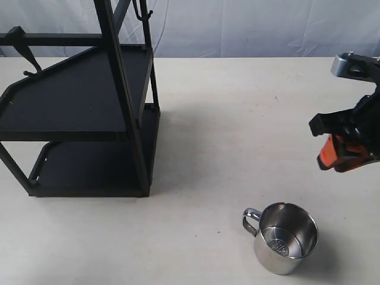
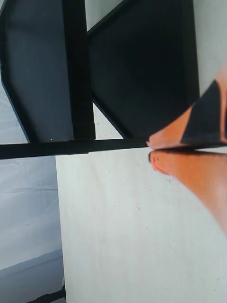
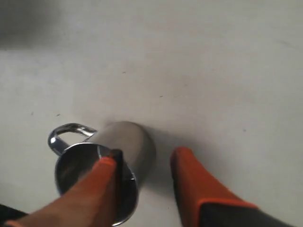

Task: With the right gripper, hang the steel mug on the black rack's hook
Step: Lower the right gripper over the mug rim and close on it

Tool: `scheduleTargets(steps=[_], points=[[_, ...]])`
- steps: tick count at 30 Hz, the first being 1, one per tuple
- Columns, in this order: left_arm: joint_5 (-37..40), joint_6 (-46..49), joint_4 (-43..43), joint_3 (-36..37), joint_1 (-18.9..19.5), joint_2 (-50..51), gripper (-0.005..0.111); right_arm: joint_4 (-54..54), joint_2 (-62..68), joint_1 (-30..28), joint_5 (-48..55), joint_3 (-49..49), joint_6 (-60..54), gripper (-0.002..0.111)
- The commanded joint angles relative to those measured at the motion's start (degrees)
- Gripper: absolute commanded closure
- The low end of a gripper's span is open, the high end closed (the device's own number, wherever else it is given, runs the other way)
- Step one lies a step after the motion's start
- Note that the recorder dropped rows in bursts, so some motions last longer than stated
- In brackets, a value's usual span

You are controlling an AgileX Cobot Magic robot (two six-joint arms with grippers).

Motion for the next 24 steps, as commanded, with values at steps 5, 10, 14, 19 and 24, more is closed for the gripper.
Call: scheduleTargets(steps=[5,10,14,19,24], points=[[-0.47,-0.21,0.42,-0.09,-0.13,0.25,0.107,3.91,1.26,0.42,2.86,-0.17,-3.75,0.062],[-0.47,-0.21,0.42,-0.09,-0.13,0.25,0.107,3.33,1.26,4.04,1.38,4.33,-3.75,0.062],[-0.47,-0.21,0.30,-0.09,-0.13,0.25,0.107,2.44,1.26,6.21,-1.94,8.17,-3.64,0.062],[-0.47,-0.21,0.30,-0.09,-0.13,0.25,0.107,2.23,1.26,7.32,-5.94,11.24,-3.16,0.062],[-0.47,-0.21,0.30,-0.09,-0.13,0.25,0.107,2.83,1.80,7.32,-10.38,13.63,-3.16,0.062]])
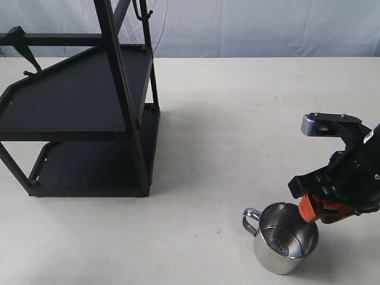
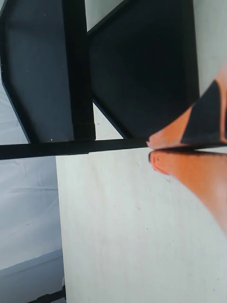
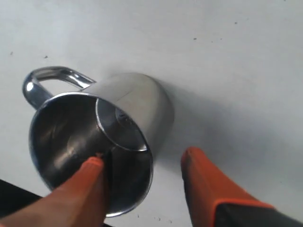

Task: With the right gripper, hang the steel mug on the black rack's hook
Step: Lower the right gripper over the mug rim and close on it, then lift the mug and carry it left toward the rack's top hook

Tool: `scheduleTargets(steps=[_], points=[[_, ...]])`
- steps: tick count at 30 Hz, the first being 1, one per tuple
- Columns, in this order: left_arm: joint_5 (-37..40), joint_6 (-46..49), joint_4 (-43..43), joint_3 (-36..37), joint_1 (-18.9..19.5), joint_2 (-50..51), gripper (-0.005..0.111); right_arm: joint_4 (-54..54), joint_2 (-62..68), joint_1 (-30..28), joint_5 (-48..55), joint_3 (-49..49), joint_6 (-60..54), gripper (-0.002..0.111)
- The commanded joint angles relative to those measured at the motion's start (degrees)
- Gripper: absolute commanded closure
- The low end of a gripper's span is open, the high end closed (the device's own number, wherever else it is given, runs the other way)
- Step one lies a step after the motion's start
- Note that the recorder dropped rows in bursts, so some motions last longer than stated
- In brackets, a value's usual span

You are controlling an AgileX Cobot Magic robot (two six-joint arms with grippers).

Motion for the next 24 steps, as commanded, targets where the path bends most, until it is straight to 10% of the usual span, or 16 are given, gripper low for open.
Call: scheduleTargets(steps=[1,13,19,24], points=[[-0.47,-0.21,0.30,-0.09,-0.13,0.25,0.107,0.15,0.87,0.09,-4.16,1.59,0.02,0.062],[-0.47,-0.21,0.30,-0.09,-0.13,0.25,0.107,1.47,6.79,0.09,-5.90,1.59,0.02,0.064],[-0.47,-0.21,0.30,-0.09,-0.13,0.25,0.107,1.76,7.58,0.09,-6.04,1.59,0.02,0.106],[-0.47,-0.21,0.30,-0.09,-0.13,0.25,0.107,3.81,7.58,0.09,-7.04,1.37,-0.52,0.109]])
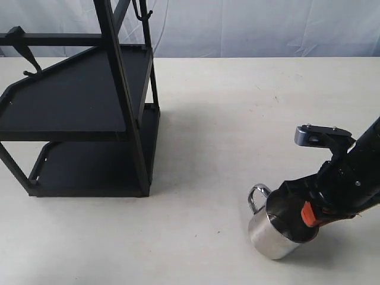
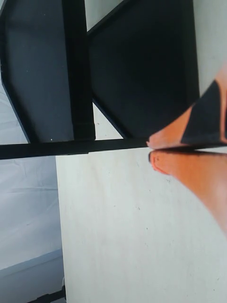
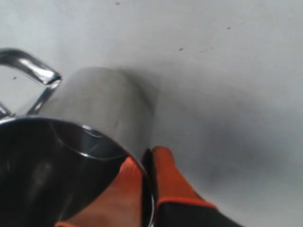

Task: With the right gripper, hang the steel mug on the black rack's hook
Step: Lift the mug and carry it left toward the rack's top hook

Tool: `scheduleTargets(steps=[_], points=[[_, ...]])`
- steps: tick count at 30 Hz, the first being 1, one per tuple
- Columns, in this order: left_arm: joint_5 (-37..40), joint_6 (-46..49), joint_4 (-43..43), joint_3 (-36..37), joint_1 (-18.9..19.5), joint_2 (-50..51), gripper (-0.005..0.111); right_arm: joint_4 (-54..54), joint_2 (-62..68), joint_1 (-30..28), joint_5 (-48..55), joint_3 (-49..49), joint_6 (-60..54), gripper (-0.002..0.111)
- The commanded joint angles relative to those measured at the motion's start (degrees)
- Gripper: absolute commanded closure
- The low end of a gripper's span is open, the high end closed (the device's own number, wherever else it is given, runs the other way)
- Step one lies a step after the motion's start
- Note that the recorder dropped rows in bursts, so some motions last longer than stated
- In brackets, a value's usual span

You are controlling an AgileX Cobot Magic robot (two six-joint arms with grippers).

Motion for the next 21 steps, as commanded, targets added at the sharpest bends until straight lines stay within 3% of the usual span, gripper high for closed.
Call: scheduleTargets(steps=[1,14,21], points=[[-0.47,-0.21,0.30,-0.09,-0.13,0.25,0.107,2.37,-0.02,0.06,-2.20,-0.10,-0.93,0.109],[-0.47,-0.21,0.30,-0.09,-0.13,0.25,0.107,29.24,-10.23,0.12,-28.78,-0.10,-18.88,0.109],[-0.47,-0.21,0.30,-0.09,-0.13,0.25,0.107,30.57,-11.75,8.63,-42.78,-0.44,-21.13,0.109]])
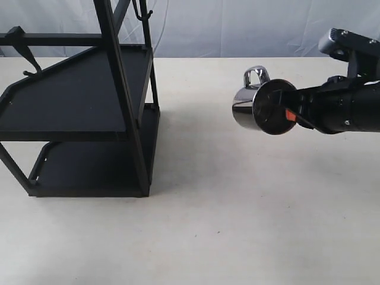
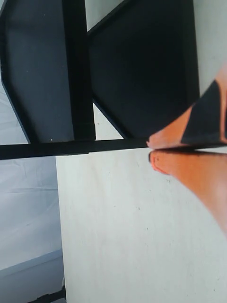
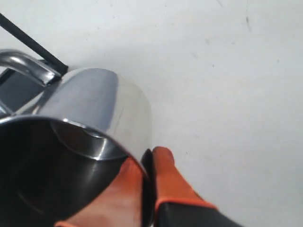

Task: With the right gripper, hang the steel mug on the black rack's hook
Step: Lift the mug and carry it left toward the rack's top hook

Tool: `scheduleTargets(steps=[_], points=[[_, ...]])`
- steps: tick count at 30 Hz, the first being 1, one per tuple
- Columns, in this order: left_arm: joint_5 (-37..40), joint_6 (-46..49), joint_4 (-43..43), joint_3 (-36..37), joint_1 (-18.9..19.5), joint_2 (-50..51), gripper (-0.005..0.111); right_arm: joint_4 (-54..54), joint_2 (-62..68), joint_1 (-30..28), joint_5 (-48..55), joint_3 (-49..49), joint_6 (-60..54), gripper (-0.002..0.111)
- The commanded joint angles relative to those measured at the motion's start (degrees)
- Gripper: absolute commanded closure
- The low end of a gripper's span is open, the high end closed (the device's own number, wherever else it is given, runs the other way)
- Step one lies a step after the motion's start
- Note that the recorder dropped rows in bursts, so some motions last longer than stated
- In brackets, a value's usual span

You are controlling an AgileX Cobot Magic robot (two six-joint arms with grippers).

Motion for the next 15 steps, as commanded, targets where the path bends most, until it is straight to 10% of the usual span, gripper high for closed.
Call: scheduleTargets(steps=[1,15], points=[[-0.47,-0.21,0.30,-0.09,-0.13,0.25,0.107,0.92,-0.66,7.00,-11.12,-0.85,-1.28,0.109],[-0.47,-0.21,0.30,-0.09,-0.13,0.25,0.107,-5.89,4.12,19.64,-28.03,-11.61,-1.36,0.109]])
